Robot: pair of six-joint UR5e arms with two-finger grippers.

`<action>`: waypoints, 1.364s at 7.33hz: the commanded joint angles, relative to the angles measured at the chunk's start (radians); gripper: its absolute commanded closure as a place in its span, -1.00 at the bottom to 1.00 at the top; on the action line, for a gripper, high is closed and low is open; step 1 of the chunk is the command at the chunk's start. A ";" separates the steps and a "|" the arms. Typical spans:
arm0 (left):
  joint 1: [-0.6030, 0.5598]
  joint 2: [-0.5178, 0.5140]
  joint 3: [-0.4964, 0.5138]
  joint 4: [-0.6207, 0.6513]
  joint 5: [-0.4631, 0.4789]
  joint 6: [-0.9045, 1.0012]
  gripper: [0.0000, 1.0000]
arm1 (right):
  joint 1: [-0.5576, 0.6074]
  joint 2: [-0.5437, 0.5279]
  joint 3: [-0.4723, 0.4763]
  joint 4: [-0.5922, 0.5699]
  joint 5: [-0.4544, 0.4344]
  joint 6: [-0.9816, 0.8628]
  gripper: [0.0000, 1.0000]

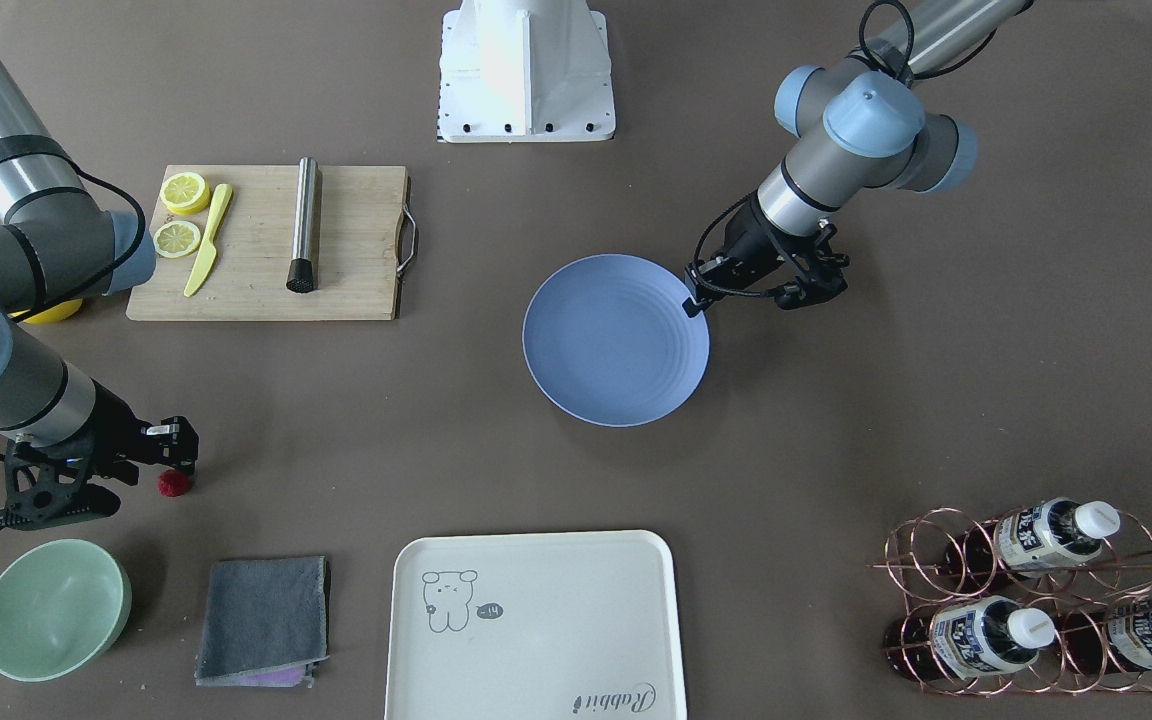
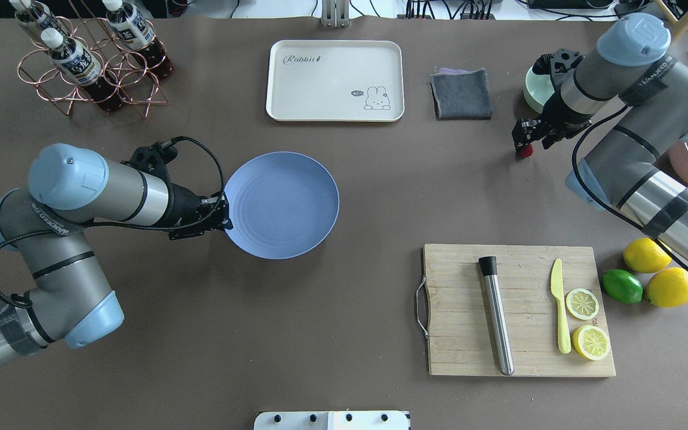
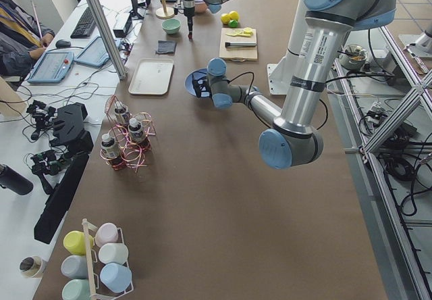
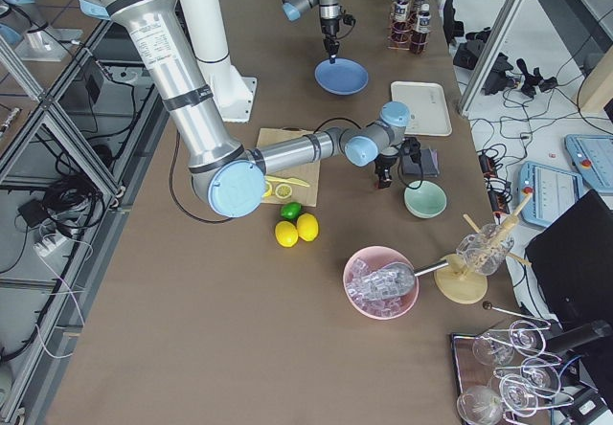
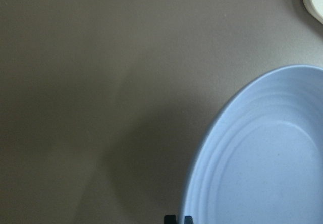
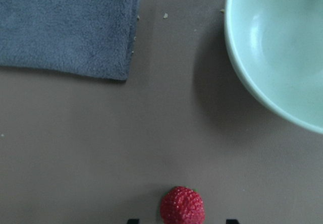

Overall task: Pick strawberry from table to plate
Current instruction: 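Grasp the red strawberry with the right gripper while the left holds the plate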

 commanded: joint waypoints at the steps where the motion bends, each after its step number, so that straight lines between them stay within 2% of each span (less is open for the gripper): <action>1: 0.051 -0.009 -0.010 0.020 0.048 -0.020 1.00 | -0.011 0.017 -0.027 0.001 -0.014 0.000 -0.26; 3: 0.064 -0.009 -0.010 0.019 0.065 -0.022 1.00 | -0.018 0.017 -0.028 0.001 -0.027 0.001 -0.21; 8: 0.105 -0.021 -0.010 0.020 0.091 -0.040 1.00 | -0.021 0.017 -0.036 0.001 -0.028 0.001 0.17; 9: 0.113 -0.021 -0.009 0.019 0.096 -0.040 1.00 | -0.021 0.016 -0.036 0.001 -0.028 0.001 0.45; 10: 0.119 -0.026 -0.012 0.019 0.109 -0.040 0.77 | -0.021 0.016 -0.036 0.000 -0.027 0.000 0.87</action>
